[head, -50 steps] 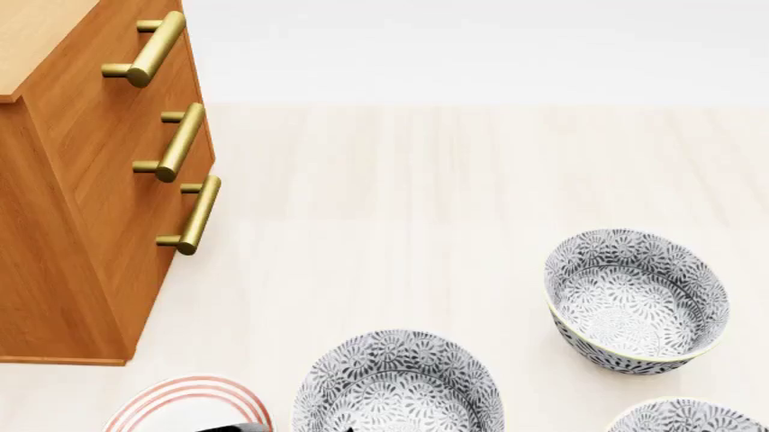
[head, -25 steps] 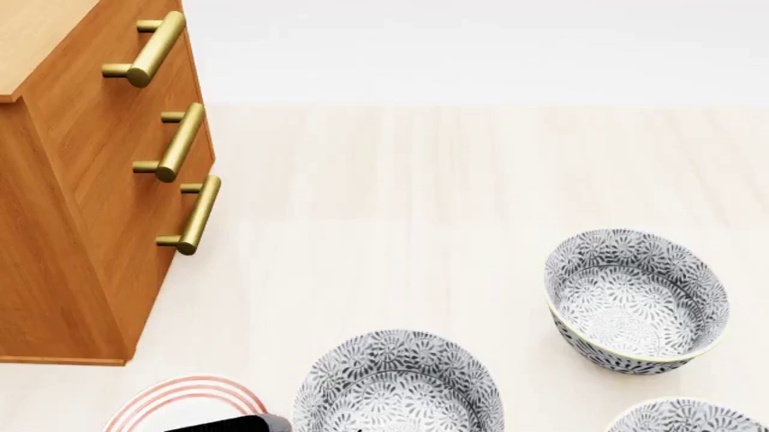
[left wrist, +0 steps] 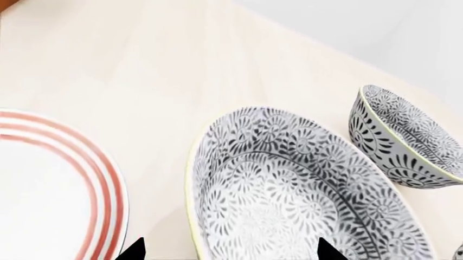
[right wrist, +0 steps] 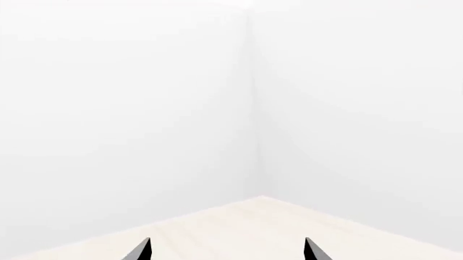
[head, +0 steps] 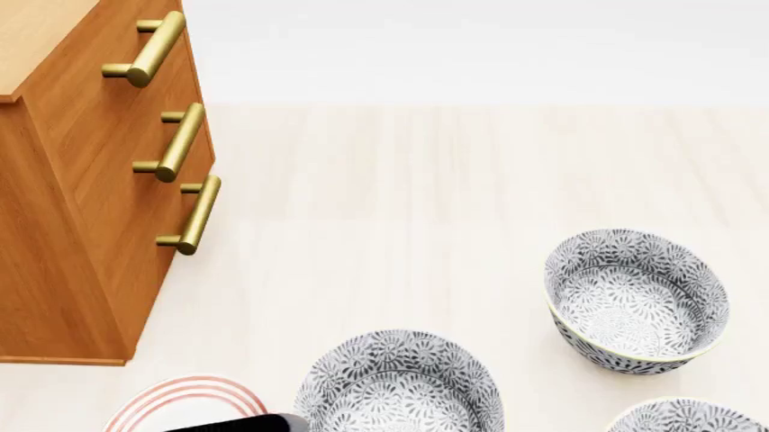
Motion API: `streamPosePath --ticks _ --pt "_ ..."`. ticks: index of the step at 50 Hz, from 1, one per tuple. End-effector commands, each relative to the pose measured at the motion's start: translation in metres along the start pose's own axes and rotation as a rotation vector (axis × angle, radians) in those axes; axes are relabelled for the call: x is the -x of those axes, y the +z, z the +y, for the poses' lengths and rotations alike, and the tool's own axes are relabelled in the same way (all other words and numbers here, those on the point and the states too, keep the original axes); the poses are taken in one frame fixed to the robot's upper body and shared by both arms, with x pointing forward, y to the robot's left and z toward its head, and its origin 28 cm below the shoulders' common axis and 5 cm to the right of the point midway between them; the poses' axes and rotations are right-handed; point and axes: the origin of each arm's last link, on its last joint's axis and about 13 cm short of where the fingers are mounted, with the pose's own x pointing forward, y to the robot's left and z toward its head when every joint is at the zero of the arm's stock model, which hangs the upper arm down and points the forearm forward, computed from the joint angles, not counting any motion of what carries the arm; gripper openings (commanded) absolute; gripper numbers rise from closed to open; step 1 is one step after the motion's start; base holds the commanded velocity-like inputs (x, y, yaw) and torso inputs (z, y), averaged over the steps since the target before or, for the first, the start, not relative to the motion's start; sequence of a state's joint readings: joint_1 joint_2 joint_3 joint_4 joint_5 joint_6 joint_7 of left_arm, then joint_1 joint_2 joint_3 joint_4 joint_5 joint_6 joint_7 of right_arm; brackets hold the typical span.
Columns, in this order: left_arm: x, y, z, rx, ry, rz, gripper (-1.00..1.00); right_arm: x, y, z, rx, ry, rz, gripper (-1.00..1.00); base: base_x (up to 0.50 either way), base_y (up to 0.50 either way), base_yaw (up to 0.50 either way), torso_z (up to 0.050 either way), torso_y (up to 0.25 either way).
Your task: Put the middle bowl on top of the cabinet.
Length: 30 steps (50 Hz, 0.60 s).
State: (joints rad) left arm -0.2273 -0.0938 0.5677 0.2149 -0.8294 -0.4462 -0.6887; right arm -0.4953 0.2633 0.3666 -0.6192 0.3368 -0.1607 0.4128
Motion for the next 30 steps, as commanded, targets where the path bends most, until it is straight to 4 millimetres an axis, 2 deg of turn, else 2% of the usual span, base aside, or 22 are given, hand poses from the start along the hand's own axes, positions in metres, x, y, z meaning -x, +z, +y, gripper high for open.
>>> streamPosePath --ticks 1,30 --pt "-0.015 -0.003 0.004 0.001 0.022 0.005 1.00 0.000 0.003 -0.005 0.020 -0.007 -0.016 1.00 0.00 0.00 0.00 0.000 0.000" --pt "-0.033 -0.016 0.012 0.018 0.034 0.082 1.00 0.001 0.006 -0.006 0.016 0.000 -0.027 1.00 0.00 0.00 0.00 -0.001 0.000"
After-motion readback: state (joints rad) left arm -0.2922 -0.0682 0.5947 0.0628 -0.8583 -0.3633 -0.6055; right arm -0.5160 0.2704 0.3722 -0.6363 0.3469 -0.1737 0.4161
